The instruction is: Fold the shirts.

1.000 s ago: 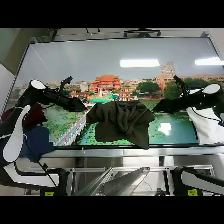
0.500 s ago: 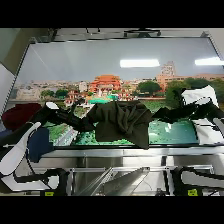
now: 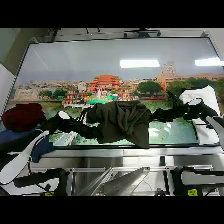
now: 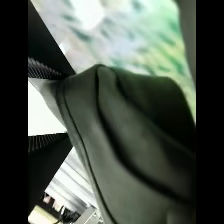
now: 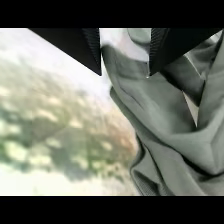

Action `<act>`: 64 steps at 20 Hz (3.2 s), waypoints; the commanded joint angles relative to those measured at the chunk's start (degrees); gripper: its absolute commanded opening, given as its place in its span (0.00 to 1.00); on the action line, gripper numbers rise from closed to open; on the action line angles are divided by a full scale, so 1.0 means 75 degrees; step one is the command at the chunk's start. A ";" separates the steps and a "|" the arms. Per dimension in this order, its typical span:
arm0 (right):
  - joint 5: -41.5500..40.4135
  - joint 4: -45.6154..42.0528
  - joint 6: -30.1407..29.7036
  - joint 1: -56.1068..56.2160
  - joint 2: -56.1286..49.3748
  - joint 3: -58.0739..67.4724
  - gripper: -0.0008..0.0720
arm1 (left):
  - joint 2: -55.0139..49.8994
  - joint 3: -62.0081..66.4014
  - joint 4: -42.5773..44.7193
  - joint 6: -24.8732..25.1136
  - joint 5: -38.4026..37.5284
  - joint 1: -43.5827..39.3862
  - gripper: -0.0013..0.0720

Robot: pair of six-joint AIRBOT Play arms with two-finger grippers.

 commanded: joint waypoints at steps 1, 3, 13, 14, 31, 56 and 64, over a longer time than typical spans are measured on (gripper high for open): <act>-0.0280 0.0545 -0.0303 0.0332 -0.0032 0.0012 0.22 | -0.0003 -0.0047 0.0061 -0.0219 0.0554 -0.0460 0.49; -0.0277 0.0714 -0.0332 0.0361 -0.0032 0.0128 0.04 | 0.0003 -0.0032 -0.0067 -0.0291 0.0475 -0.0557 0.24; 0.1521 0.0335 0.0793 -0.0175 0.1198 0.4086 0.04 | 0.1845 0.4508 -0.1265 -0.0804 -0.2008 0.1008 0.05; 0.1603 0.0341 0.0924 -0.0283 0.1437 0.4776 0.04 | 0.2081 0.5313 -0.1501 -0.0915 -0.2008 0.1408 0.05; 0.1871 -0.1821 0.1652 -0.0402 0.4637 0.8242 0.04 | 0.4304 0.8335 -0.2439 -0.1177 -0.2707 0.6694 0.05; 0.1239 -0.0810 0.1839 -0.1402 0.1154 0.3346 0.61 | -0.4689 1.0322 -0.0160 -0.1553 -0.3421 0.4887 0.97; 0.0924 -0.1172 0.2946 -0.1003 0.4237 -0.1416 0.61 | -0.4325 0.9227 0.3220 -0.1521 -0.3657 0.5808 0.96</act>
